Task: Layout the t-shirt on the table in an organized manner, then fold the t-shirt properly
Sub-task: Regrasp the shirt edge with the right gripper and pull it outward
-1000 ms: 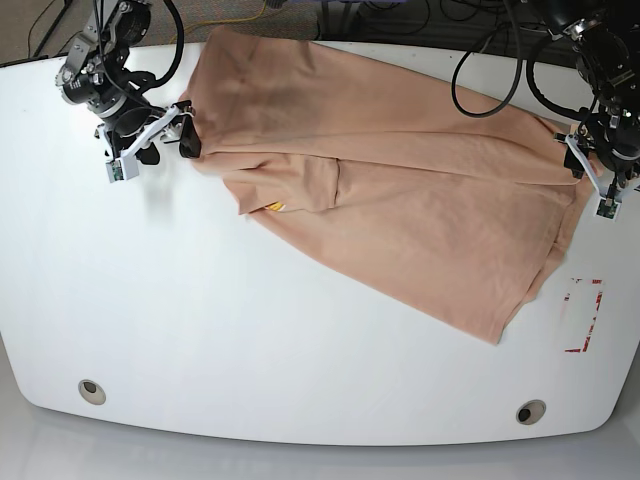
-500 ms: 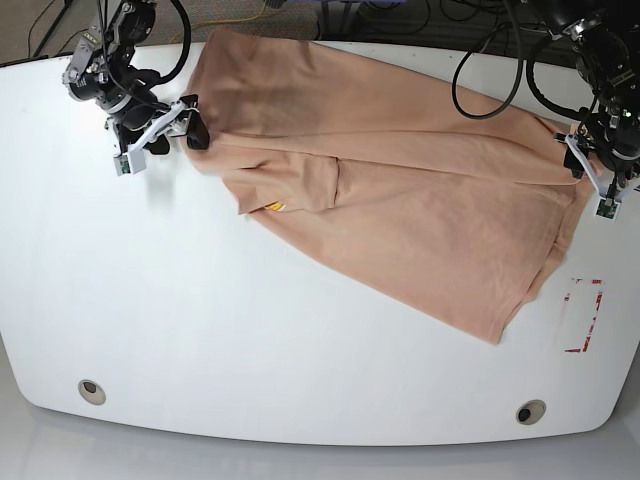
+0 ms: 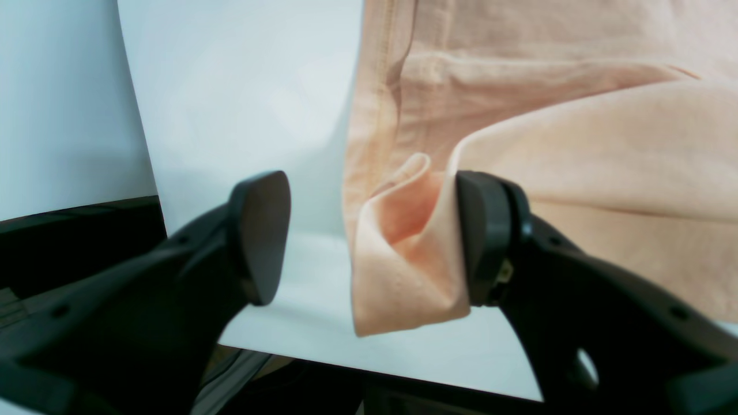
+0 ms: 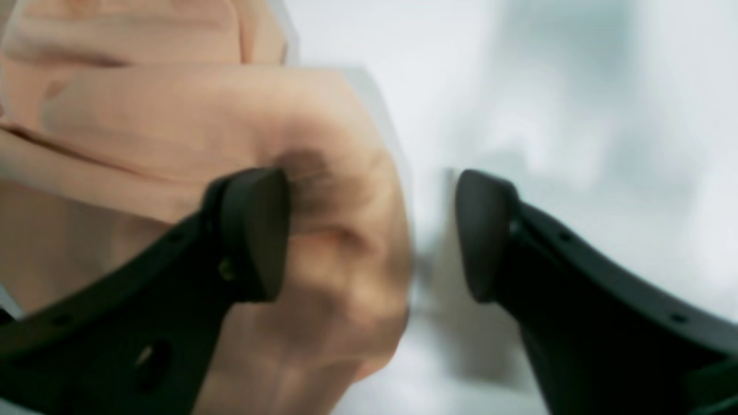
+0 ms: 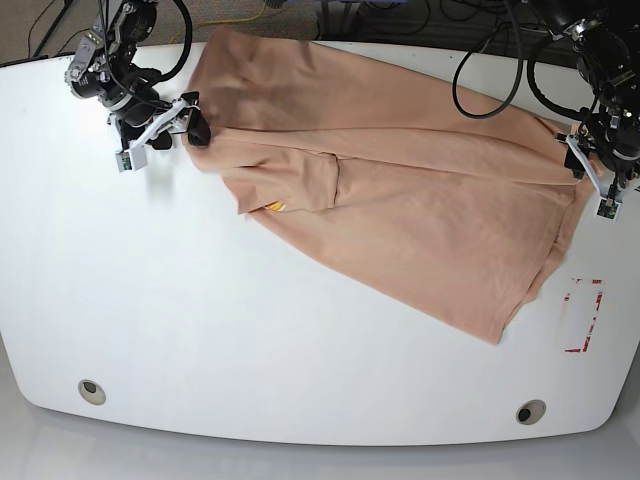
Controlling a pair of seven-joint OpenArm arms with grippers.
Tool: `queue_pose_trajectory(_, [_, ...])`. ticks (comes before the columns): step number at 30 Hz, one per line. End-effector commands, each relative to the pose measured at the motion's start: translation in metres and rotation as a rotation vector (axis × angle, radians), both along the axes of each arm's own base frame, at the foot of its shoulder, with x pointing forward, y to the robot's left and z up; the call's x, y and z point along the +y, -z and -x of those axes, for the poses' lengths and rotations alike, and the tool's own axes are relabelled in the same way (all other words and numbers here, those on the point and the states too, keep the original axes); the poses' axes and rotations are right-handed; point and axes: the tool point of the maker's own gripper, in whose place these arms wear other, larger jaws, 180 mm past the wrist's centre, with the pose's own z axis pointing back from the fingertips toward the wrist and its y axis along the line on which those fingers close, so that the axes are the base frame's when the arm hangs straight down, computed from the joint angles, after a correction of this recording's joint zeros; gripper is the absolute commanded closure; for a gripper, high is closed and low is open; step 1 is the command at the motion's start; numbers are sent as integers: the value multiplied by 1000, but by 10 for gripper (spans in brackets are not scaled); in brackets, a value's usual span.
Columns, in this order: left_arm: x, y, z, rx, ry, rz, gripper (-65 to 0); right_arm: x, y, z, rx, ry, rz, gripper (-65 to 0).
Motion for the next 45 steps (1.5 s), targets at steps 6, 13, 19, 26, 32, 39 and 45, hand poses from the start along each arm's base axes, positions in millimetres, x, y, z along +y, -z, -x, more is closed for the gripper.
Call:
queue_pose_trajectory(6, [4, -12, -7, -36, 6, -22, -385, 18, -8, -11, -46, -53, -22, -247])
queue_pose_trajectory(13, [3, -12, -7, -36, 6, -21, -385, 38, -5, -9, -36, -104, -45, -190])
queue_pose_trajectory(19, [4, -12, -7, -37, 4, -21, -385, 41, -4, -9, -34, -112, -50, -75])
queue_pose_trajectory(26, [5, -12, -6, -38, 1, -21, -300, 37, -9, -11, -48, -116, -31, 0])
queue_pose_trajectory(32, [5, -13, -6, -38, 1, -23, -72, 25, -34, -18, -112, -106, 31, 0])
queue_pose_trajectory(39, [5, -12, -6, -36, 4, -24, 0, 21, -62, -26, -178, -123, 98, 0])
queue_pose_trajectory(45, [5, -13, -7, -38, 3, -23, 0, 22, -71, -30, -207, -130, 111, 0])
